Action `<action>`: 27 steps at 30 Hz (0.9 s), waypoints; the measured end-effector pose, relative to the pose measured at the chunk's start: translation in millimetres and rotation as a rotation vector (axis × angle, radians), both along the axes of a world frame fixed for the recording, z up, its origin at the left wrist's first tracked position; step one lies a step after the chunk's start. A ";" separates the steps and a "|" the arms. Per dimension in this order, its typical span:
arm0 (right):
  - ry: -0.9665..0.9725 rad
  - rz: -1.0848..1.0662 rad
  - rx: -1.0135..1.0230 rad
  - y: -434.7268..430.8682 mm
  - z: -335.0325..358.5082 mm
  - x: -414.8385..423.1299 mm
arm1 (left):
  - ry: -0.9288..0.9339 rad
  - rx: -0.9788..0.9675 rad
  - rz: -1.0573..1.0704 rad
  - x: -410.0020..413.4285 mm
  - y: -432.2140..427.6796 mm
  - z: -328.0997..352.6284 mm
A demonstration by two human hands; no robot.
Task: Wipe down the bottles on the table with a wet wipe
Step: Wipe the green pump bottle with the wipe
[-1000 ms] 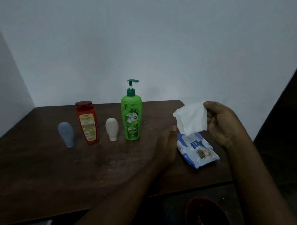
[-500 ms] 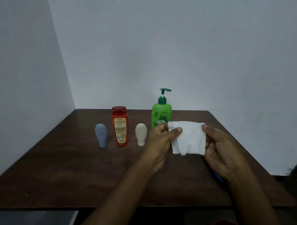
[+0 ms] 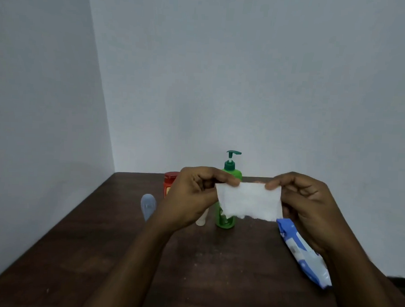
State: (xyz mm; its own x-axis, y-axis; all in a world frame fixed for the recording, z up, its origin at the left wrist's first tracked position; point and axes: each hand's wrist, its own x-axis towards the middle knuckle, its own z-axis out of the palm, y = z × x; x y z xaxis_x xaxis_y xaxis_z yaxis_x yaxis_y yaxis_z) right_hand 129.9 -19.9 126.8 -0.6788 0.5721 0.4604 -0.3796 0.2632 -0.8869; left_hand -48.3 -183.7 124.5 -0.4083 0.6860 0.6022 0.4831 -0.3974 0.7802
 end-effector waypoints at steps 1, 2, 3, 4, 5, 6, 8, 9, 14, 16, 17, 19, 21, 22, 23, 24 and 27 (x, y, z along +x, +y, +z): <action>-0.010 0.003 -0.012 1.2 -0.5 -3.7 | 0.014 0.001 0.002 -2.2 0.4 0.4; -0.014 0.015 -0.021 2.7 -1.7 -7.3 | 0.025 0.001 0.005 -3.1 0.2 0.7; -0.011 0.029 -0.036 3.7 -2.6 -10.3 | 0.034 0.001 0.003 -4.3 0.1 -0.2; -0.003 0.042 -0.052 5.3 -3.9 -12.6 | 0.036 0.001 -0.001 -5.0 -0.4 -1.7; 0.008 0.062 -0.074 6.4 -5.0 -14.2 | 0.039 0.002 0.002 -5.6 -0.7 -3.4; 0.017 0.087 -0.097 6.8 -5.5 -15.5 | 0.041 0.005 0.009 -5.8 -1.1 -4.6; 0.021 0.126 -0.132 6.6 -6.4 -17.9 | 0.051 0.018 0.028 -7.9 -2.4 -6.5; 0.020 0.149 -0.153 7.0 -7.8 -19.9 | 0.060 0.018 0.034 -10.0 -3.1 -7.3; 0.038 0.264 -0.210 9.9 -16.8 -28.7 | 0.075 -0.035 0.061 -20.1 -6.4 -10.7; 0.036 0.265 -0.148 7.2 -17.0 -28.3 | 0.040 -0.015 0.050 -20.1 -8.5 -11.1; 0.038 0.252 -0.117 5.5 -16.9 -28.3 | 0.026 -0.002 0.044 -19.6 -9.2 -11.4; 0.051 0.196 -0.081 2.8 -16.8 -30.7 | 0.028 0.007 0.049 -18.3 -9.4 -11.2; 0.068 0.171 -0.059 -0.2 -16.6 -33.1 | 0.062 -0.007 0.095 -18.6 -8.1 -10.6; 0.063 0.180 -0.047 -3.2 -15.1 -32.9 | 0.079 -0.015 0.110 -19.1 -7.5 -9.8; 0.046 0.204 -0.036 -5.5 -14.1 -32.4 | 0.089 -0.024 0.115 -19.4 -7.1 -8.8; 0.023 0.238 -0.032 -6.4 -14.8 -33.0 | 0.092 -0.036 0.110 -19.5 -7.2 -7.3; -0.096 0.248 0.057 -5.3 -17.6 -37.7 | 0.074 -0.101 0.091 -21.1 -8.0 -3.9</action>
State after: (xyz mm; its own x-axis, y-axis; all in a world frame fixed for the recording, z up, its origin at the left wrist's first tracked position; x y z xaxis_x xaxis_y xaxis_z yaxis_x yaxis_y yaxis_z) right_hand 92.3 -25.2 109.2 -0.8370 0.3576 0.4143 -0.3542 0.2232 -0.9082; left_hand -69.4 -191.7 120.6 -0.4287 0.7066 0.5630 0.5715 -0.2706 0.7747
